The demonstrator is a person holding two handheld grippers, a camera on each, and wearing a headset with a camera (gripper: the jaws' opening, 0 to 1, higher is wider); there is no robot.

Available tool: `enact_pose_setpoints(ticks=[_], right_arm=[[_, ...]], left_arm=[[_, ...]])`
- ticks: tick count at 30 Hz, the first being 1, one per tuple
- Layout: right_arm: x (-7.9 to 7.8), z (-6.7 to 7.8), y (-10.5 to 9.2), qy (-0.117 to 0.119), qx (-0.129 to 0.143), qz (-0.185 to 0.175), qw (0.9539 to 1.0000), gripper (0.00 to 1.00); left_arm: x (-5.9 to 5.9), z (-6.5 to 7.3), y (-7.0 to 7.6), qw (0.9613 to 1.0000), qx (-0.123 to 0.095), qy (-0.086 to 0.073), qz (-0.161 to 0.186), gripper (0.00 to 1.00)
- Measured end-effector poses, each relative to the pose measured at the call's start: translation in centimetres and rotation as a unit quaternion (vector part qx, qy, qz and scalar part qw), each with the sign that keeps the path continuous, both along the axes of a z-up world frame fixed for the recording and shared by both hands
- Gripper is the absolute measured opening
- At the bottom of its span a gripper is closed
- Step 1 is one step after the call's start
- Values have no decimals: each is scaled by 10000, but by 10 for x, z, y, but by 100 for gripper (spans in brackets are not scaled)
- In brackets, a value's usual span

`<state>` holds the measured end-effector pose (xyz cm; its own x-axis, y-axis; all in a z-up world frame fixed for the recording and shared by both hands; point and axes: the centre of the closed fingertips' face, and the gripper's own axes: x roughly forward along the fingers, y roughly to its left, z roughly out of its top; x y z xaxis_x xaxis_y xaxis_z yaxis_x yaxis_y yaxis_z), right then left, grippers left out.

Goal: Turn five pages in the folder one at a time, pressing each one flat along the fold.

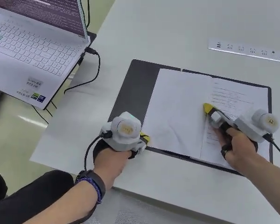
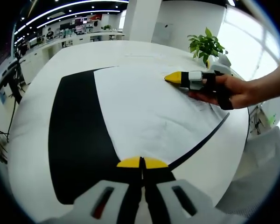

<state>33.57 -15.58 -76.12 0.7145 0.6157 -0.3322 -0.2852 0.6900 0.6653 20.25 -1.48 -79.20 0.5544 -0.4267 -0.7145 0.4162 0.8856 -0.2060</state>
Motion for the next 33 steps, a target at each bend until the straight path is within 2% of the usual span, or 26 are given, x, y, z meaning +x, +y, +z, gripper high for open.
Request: enact_pose_setpoints(ticks=[9, 28, 33], right_arm=[[-22, -3, -4, 20, -123, 128, 9998, 0], [-68, -15, -6, 117, -213, 394, 9989, 0], [-80, -18, -4, 138, -262, 455, 9985, 0]], left_arm=[[0, 0, 0, 10000, 18, 3, -23, 0], [-1, 1, 0, 9999, -3, -123, -89, 0], [-2, 1, 0, 9997, -13, -209, -114, 0]])
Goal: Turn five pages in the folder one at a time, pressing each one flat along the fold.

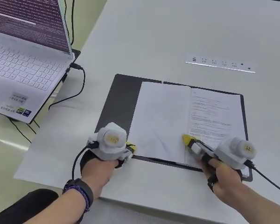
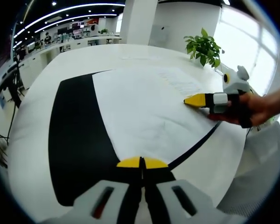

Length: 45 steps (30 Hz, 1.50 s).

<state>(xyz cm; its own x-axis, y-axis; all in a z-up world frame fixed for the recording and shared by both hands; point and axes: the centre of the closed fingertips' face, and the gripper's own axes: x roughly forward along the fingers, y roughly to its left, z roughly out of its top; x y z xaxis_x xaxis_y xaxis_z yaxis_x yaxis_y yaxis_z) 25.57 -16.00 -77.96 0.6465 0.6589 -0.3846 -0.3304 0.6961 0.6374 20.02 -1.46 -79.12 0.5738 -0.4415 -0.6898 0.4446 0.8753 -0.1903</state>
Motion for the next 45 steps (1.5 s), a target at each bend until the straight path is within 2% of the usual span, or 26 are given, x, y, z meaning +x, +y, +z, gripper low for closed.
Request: enact_pose_setpoints(ticks=[21, 24, 27, 45], right_arm=[[-38, -2, 1, 42, -32, 36, 10000, 0], [-43, -3, 2, -31, -265, 186, 9995, 0], [-48, -3, 2, -40, -250, 173, 9995, 0], [-64, -3, 1, 6, -259, 94, 9996, 0]], left_arm=[[0, 0, -1, 9999, 17, -32, -140, 0], [0, 0, -1, 9998, 27, -35, -169, 0], [-1, 0, -1, 9998, 36, -34, -205, 0], [-2, 0, -1, 9995, 66, -41, -298, 0]])
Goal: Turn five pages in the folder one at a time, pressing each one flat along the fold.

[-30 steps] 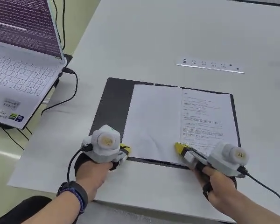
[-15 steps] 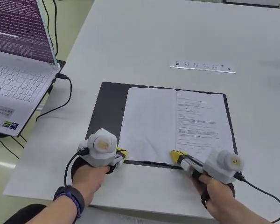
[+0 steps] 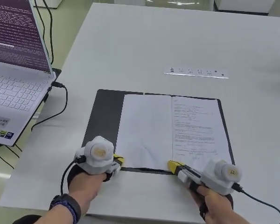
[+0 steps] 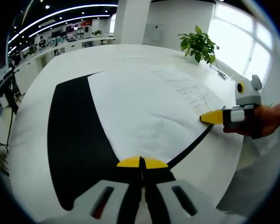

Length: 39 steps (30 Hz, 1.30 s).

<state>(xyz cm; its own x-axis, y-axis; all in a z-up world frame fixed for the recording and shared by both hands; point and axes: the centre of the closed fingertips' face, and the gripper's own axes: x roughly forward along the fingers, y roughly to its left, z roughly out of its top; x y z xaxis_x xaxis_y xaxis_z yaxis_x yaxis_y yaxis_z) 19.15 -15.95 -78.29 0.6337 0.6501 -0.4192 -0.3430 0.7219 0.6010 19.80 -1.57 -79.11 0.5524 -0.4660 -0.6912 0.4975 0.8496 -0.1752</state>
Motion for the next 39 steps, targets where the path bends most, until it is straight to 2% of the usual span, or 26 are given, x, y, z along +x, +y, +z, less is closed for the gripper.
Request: enact_pose_setpoints(ticks=[15, 18, 20, 24, 27, 29, 32, 35, 39], right_arm=[[-4, 1, 0, 83, 1, -93, 9999, 0], [-4, 1, 0, 220, 123, -234, 9994, 0], [-3, 2, 0, 216, 113, -233, 9994, 0], [-3, 2, 0, 303, 145, -235, 9992, 0], [-3, 3, 0, 354, 145, -194, 9991, 0], [-4, 7, 1, 368, 183, -110, 9991, 3], [-2, 11, -2, 350, 148, -66, 9993, 10], [-1, 15, -6, 289, 40, 22, 9996, 18], [-2, 21, -11, 217, -65, 133, 9997, 20]], left_arm=[[-1, 1, 1, 10000, 14, -5, -45, 0], [-1, 0, 1, 10000, 32, 6, -37, 0], [-1, 1, 1, 10000, 20, 17, -3, 0], [-1, 1, 1, 9999, -94, 65, 98, 0], [1, 2, 0, 9997, -64, 188, 127, 0], [-1, 2, -4, 9996, 71, 261, -12, 2], [-4, 9, -15, 9996, 34, 233, -157, 10], [-3, 19, -21, 9996, 1, 95, -251, 12], [-4, 31, -27, 9993, 1, -15, -374, 16]])
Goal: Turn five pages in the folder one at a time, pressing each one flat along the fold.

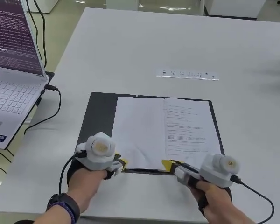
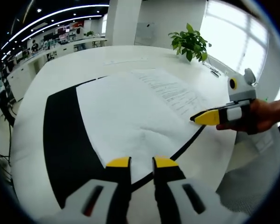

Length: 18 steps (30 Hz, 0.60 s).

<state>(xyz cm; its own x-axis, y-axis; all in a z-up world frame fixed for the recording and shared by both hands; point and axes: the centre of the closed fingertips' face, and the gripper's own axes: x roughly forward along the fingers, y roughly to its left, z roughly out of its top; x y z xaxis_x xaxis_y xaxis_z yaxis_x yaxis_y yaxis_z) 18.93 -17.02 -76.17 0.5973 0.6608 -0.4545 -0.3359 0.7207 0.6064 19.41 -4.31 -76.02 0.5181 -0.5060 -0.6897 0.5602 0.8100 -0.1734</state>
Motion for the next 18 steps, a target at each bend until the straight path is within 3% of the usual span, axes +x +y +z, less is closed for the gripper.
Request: enact_pose_setpoints(ticks=[10, 15, 18], right_arm=[[-2, 14, -17, -197, -96, 85, 9997, 27], [2, 24, -36, -338, -163, 62, 9993, 29], [5, 30, -50, -440, -212, -10, 9988, 32]], left_arm=[[2, 22, -5, 9998, -118, -162, -4, 22], [4, 33, -2, 9997, -139, -211, 76, 24], [8, 43, 1, 9993, -132, -331, 108, 24]])
